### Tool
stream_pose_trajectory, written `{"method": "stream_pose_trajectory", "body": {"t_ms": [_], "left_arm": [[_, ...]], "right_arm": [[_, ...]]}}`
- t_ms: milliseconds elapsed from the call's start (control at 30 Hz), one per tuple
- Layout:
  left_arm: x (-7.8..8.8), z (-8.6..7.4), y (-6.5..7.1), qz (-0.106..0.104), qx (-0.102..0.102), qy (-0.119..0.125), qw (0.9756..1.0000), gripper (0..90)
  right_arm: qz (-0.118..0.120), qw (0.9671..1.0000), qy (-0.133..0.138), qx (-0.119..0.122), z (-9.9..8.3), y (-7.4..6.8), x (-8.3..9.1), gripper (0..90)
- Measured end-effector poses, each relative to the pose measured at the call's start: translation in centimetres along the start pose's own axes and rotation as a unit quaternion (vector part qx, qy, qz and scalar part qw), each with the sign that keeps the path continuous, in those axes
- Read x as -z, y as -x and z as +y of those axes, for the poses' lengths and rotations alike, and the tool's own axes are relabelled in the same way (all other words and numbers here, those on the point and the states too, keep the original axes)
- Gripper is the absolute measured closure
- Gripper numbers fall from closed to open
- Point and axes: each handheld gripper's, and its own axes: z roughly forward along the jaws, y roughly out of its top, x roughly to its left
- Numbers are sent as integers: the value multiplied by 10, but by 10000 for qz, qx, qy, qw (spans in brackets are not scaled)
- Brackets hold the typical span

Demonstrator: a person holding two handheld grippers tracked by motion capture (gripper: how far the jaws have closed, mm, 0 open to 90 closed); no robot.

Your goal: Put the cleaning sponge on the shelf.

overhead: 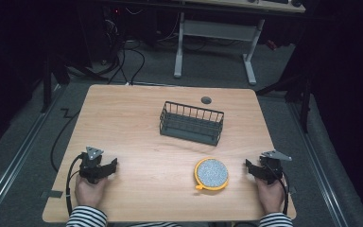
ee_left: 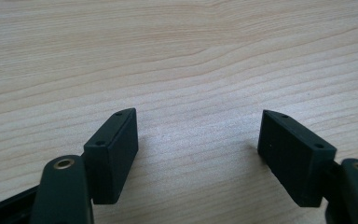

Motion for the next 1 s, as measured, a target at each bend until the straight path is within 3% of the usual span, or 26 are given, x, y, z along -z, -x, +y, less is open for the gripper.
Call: {"method": "stream_pose_trajectory", "body": {"t_ms": [533, 700, 800, 1000], "left_arm": [[0, 0, -1, -20, 1, -2, 10000, 296], [0, 0, -2, -2, 17, 37, 10000, 347], [0, 3, -3, -102, 160, 27, 9998, 381], [2, 19, 3, -283, 96, -21, 9996, 393]], "right_arm": [[26, 10000, 16, 0, 0, 0, 0, 380], [-1, 10000, 8, -6, 0, -1, 0, 380], [3, 10000, 6, -13, 0, -1, 0, 380], [8, 10000, 11, 4, 0, -1, 0, 378]]}}
